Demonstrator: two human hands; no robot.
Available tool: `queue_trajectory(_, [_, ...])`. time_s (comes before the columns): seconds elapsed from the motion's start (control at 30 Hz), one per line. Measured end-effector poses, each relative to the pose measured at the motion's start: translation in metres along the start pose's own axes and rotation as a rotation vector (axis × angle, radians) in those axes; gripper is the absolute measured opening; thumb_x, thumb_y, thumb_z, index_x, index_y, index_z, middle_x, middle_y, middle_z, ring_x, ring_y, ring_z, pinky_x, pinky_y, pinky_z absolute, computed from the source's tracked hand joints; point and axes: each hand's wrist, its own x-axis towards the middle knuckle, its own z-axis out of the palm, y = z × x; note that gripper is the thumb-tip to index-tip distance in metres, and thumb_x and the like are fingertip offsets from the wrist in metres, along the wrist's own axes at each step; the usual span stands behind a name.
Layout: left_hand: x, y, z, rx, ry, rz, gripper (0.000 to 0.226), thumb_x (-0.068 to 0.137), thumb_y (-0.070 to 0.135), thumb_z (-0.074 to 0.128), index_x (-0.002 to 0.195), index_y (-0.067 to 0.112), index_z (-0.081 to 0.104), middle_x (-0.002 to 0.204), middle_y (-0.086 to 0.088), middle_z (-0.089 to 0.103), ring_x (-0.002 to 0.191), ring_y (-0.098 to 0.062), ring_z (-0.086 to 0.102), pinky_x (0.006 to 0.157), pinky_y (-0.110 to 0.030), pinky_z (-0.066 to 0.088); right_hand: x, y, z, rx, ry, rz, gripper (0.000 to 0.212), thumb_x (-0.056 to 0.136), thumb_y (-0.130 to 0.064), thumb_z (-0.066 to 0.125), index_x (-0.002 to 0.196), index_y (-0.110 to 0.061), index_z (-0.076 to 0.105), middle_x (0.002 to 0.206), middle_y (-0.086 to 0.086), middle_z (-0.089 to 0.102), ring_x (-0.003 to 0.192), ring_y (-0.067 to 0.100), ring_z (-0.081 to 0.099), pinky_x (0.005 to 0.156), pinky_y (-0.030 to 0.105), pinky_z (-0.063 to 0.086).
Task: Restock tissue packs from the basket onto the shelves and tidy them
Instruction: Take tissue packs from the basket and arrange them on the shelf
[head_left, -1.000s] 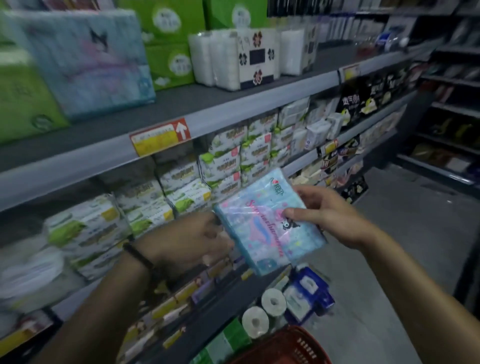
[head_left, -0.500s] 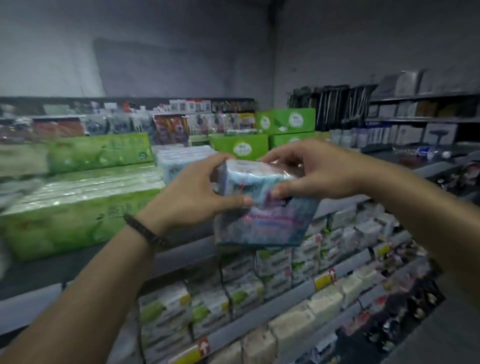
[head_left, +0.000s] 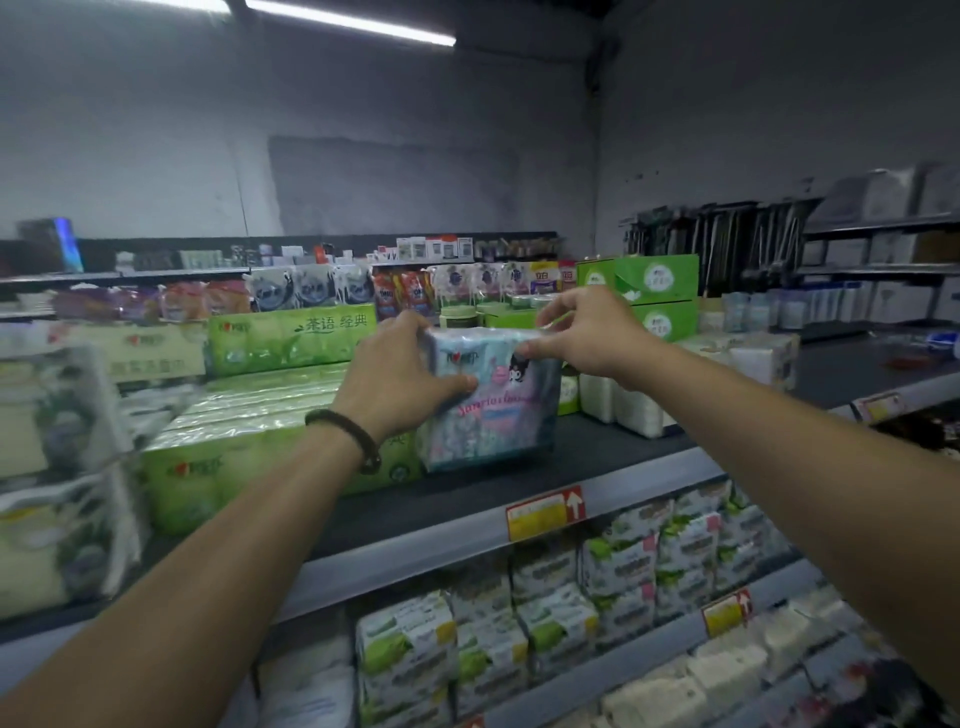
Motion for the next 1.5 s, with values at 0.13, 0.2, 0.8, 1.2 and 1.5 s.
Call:
queue_trajectory(0.13, [-0.001,-0.012,0.015,0.004,-0.033,-0.012,0.069,0.067,0.050,0.092,0.115,0.019,0.054,0.120,-0.004,0.051,0.102,-0.022,0.051,0.081,-0.028,0.042,0.003,0.007,0.025,-0.043,0.029,0.023,0.035,0.070,-0.035,0.099,0.093,-0.021,0.077,0.105,0.002,0.075,0.099,0.022,0.071,0.069,0.029,0.051])
queue_trajectory(0.2, [0.001,-0.017,0.021,-0.025,-0.049,-0.022,0.072,0.064,0.048,0.095,0.116,0.020,0.054,0.125,-0.008,0.046,0.102,-0.023,0.050,0.084,-0.027,0.041,0.004,0.010,0.030,-0.047,0.070,0.039,0.034,0.069,-0.035,0.099,0.092,-0.022,0.078,0.106,0.004,0.077,0.097,0.021,0.071,0.068,0.027,0.048])
queue_trajectory(0.8, [-0.020,-0.010,0.033,0.436,0.135,0.068,0.069,0.084,0.055,0.072,0.138,0.021,0.047,0.136,-0.016,0.046,0.121,-0.040,0.046,0.097,-0.051,0.047,-0.022,0.022,0.045,0.063,0.056,0.014,0.070,0.078,-0.012,0.091,0.139,-0.024,0.061,0.141,0.000,0.063,0.119,0.022,0.067,0.093,0.038,0.062])
queue_trajectory(1.2, [-0.177,0.044,0.212,-0.201,-1.023,0.351,0.025,0.101,0.023,0.040,0.096,0.037,0.059,0.089,0.003,0.068,0.074,-0.025,0.064,0.065,-0.046,0.059,-0.198,0.169,0.065,0.098,0.328,0.043,0.004,0.101,-0.017,0.068,0.097,-0.017,0.066,0.080,-0.008,0.065,0.073,0.012,0.064,0.065,0.026,0.051])
queue_trajectory(1.5, [-0.422,-0.027,0.462,-0.087,-1.708,0.139,0.027,0.103,0.030,0.052,0.082,0.016,0.060,0.085,-0.010,0.064,0.083,-0.021,0.056,0.070,-0.027,0.031,-0.514,0.459,0.211,0.037,-0.388,1.065,0.032,0.083,-0.045,0.056,0.097,-0.021,0.073,0.105,0.007,0.078,0.103,0.031,0.073,0.088,0.034,0.056])
